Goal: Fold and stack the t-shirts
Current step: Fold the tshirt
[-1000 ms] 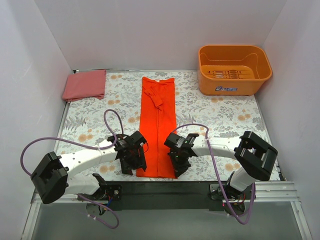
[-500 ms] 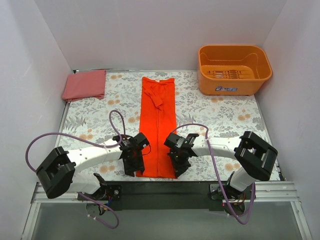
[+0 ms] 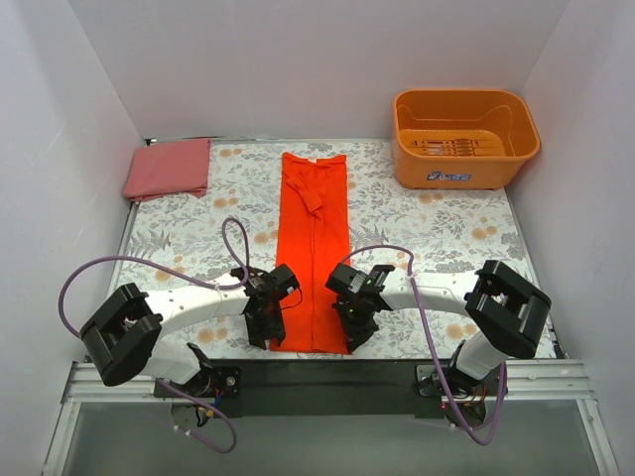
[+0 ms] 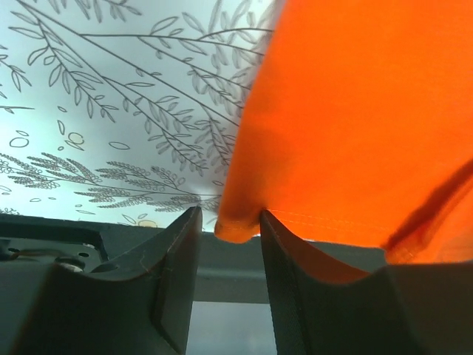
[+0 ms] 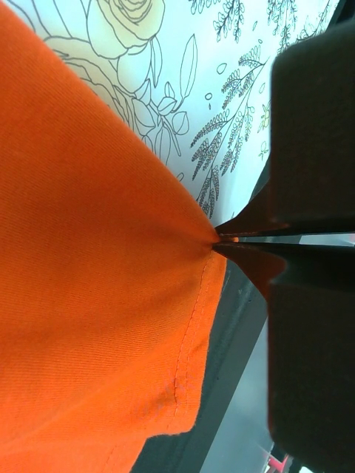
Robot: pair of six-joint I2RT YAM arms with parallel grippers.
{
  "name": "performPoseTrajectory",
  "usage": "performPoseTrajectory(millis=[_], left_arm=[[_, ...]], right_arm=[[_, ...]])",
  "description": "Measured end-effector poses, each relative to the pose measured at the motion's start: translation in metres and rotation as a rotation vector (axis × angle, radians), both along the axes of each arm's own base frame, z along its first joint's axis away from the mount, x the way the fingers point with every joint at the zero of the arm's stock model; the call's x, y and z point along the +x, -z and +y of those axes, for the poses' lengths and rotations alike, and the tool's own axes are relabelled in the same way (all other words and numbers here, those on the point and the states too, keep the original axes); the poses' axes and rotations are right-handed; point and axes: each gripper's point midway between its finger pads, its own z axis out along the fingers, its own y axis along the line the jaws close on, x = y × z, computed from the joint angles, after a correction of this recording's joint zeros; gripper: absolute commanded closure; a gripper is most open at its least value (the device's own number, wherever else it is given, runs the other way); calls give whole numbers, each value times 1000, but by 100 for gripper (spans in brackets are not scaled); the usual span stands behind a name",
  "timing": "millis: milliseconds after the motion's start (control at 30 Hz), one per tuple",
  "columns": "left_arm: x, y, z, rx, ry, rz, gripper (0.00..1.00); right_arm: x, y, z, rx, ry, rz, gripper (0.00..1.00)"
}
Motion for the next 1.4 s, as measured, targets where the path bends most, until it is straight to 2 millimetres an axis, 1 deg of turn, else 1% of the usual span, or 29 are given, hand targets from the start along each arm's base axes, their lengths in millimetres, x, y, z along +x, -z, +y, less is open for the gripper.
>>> performPoseTrajectory(millis=[67,100,200,233,267,467,533,600,733,800,833,867,900,967,1000,1067,1133,1200,1300,1400], left_arm=[[-2,3,3,10,-1,9,70],[-4,4,4,12,-1,14,76],[-3,5,1,-1,-3,13,84],[-3,5,0,-5,-4,14,96],[-3,5,-1,-9,-7,15,100],[-6,4,-2,-17,7,27,100],[-13,2,-3,-18,23,38,100],[-25,-2,-5,-24,47,51,100],[-48,-15,-13,-73,88,72,100],[-50,-20,-15,-89,85,71,100],[-46,-24,-17,-91,78,63,100],[-40,-29,-19,-94,68,52,100],[-29,-36,-23,-106,52,30,100],[2,-51,-33,-142,8,-37,100],[23,-58,-35,-159,-18,-79,100],[54,-68,-37,-182,-59,-142,100],[90,-75,-32,-183,-96,-214,100],[119,-77,-26,-163,-116,-278,100],[156,-76,-19,-145,-125,-351,100],[180,-71,-12,-127,-126,-400,100]], right_arm=[[0,0,0,0,0,0,99],[0,0,0,0,0,1,99],[0,0,0,0,-1,1,99],[0,0,0,0,-1,1,99],[0,0,0,0,-1,1,99],[-1,-1,0,2,-21,0,99],[-4,-3,-2,-6,-37,4,99],[-9,-5,-4,-12,-54,11,99],[-18,-19,-7,6,-79,4,99],[-15,-27,-9,15,-86,-14,99],[-12,-31,-8,17,-84,-22,99],[-6,-33,-7,20,-79,-36,99],[2,-37,-4,24,-73,-56,99],[24,-46,0,32,-57,-104,99],[40,-52,3,41,-44,-141,99],[69,-63,8,51,-22,-196,99],[103,-73,12,55,3,-265,99],[135,-82,12,47,15,-327,99],[176,-93,15,40,23,-404,99],[207,-98,15,29,22,-456,99]])
